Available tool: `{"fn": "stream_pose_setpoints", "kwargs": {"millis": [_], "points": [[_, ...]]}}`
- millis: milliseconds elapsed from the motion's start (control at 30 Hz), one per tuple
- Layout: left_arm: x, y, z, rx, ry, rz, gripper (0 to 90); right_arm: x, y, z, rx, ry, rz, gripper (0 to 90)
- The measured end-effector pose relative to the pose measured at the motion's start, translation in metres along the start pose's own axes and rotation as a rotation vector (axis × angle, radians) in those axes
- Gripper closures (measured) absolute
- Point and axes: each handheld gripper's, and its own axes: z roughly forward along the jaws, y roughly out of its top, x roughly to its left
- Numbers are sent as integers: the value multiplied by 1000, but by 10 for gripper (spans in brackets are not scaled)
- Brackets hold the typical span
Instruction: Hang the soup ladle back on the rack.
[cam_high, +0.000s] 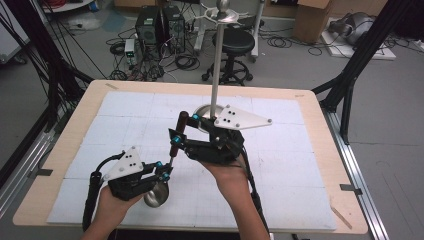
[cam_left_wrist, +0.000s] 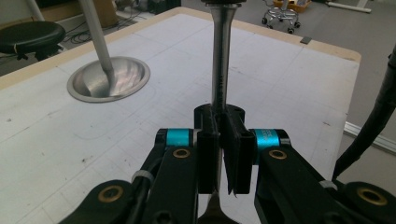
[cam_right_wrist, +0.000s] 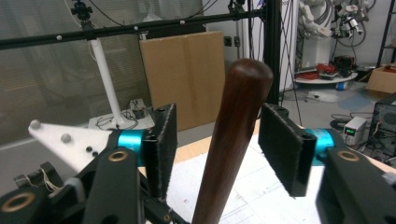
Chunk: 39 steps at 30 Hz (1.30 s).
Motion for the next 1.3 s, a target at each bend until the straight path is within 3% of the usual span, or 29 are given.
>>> {"fn": "stream_pose_setpoints", "kwargs": {"millis": [167,200,500,567,633,700,733,800,867,1000,1033,1100,1133,1300], "points": [[-2,0,2,-4,-17,3,840,1,0,1,3,18,7,633],[-3,0,2,-8,-22,2,840,1,0,0,-2,33,7,699],[-3,-1,2,-18,-49,16,838,5,2,-1,5,66,9,724],[-2,-3,3,-50,-94,9,835,7,3,-1,3,80,-4,727],[0,-8,4,-103,-166,3,829,10,6,0,-1,103,-17,728],[1,-14,8,-160,-238,28,750,12,9,0,0,125,-19,727],[1,-16,9,-167,-251,46,705,12,10,-1,2,137,-21,728],[3,-18,10,-153,-281,43,650,10,13,-3,2,173,-28,727],[4,-17,11,-153,-302,31,646,10,13,-3,1,182,-27,727],[7,-17,13,-171,-352,-6,637,3,10,-6,-27,259,-11,727],[8,-17,14,-168,-367,-15,650,1,9,-6,-44,301,-6,727],[8,-17,15,-158,-397,-29,663,0,9,-6,-54,321,-2,727],[8,-17,15,-158,-409,-26,705,-2,8,-6,-69,366,1,727],[5,-18,14,-170,-425,7,817,-2,6,-5,-84,411,-5,727]]}}
